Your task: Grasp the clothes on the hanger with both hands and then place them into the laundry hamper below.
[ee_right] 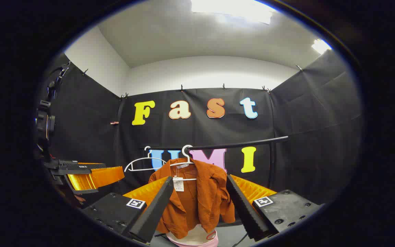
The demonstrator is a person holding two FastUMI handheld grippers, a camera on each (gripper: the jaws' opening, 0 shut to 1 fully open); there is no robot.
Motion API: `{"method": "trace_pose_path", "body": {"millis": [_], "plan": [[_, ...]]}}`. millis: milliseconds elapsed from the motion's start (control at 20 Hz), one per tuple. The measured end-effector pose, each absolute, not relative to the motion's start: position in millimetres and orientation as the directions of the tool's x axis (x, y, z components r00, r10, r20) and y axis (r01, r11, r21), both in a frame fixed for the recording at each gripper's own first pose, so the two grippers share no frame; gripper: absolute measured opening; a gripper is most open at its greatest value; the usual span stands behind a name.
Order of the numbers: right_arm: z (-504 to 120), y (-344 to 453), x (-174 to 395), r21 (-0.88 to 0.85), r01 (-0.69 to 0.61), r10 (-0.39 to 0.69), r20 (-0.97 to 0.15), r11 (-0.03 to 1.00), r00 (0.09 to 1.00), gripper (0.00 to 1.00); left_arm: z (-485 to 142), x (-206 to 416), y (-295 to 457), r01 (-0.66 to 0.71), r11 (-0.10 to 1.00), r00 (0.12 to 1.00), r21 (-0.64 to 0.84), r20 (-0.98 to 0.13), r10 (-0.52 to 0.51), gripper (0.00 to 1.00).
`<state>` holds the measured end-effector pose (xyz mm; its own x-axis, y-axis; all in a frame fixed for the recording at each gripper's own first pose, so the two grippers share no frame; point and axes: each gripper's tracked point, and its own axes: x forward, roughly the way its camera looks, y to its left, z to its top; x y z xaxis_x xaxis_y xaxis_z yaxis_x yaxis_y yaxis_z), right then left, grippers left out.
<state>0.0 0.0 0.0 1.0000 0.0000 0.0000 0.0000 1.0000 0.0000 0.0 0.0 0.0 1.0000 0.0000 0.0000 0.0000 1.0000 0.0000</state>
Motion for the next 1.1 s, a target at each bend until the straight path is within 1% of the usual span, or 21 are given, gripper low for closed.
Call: {"method": "trace_pose_path", "body": {"millis": [150, 350, 800, 1100], "plan": [[2, 8, 0, -0.003, -0.028, 0.028, -0.008, 1.000, 1.000, 0.99, 1, -3, -6, 0.005, 1.000, 1.000, -0.011, 0.004, -0.005, 0.94], [8, 8, -2, -0.016, -0.034, 0.034, 0.001, 0.999, 0.999, 0.98, 1, -4, -7, -0.008, 1.000, 1.000, -0.021, 0.010, 0.008, 0.94], [15, 10, 0, 0.001, -0.031, 0.031, 0.006, 1.000, 0.999, 0.98, 4, -3, -3, 0.000, 1.000, 1.000, -0.026, 0.009, 0.001, 0.94], [18, 10, 3, 0.000, -0.023, 0.023, 0.006, 1.000, 1.000, 0.98, 9, 0, -5, 0.009, 0.999, 1.000, -0.043, 0.030, -0.008, 0.94]]}}
